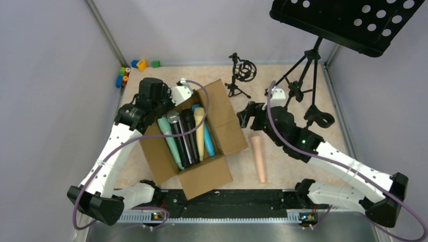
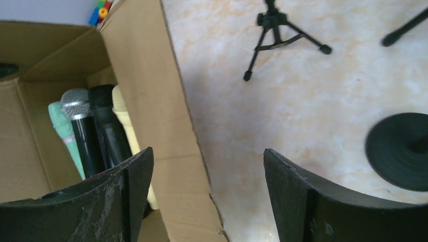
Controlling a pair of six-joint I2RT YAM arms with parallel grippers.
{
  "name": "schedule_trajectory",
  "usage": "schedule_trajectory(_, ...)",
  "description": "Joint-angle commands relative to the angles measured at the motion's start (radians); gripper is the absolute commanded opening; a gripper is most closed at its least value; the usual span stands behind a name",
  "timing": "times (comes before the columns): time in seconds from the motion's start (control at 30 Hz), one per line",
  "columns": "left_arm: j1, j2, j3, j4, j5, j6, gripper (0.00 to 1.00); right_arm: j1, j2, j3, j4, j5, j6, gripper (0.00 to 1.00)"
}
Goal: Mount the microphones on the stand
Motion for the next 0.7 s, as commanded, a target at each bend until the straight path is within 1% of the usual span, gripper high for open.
schedule_trajectory(0.0,-0.001,-0.045,0.021,0.020,0.027,-0.021,0.00,0.016,0.121,0.039,0.097,-0.163,-0.046,0.78)
schedule_trajectory(0.13,-0.001,-0.046,0.013,0.024,0.028,-0.010,0.00,0.098,0.244,0.049,0.166,-0.151,-0.056,0.78)
schedule_trajectory(0.2,-0.001,-0.044,0.018,0.022,0.027,-0.010,0.00,0.115,0.312,0.060,0.181,-0.153,-0.050,0.78)
schedule_trajectory(0.43,0.000,-0.045,0.047,0.007,0.021,-0.013,0.00,0.122,0.440,0.024,0.285,-0.267,0.018,0.76)
schedule_trajectory(0.57,-0.001,-0.034,0.062,0.007,0.011,-0.015,0.00,0.158,0.507,0.024,0.372,-0.334,0.065,0.74)
schedule_trajectory(0.67,-0.001,-0.024,0.082,0.007,0.007,-0.020,0.00,0.186,0.554,0.048,0.389,-0.348,0.085,0.74)
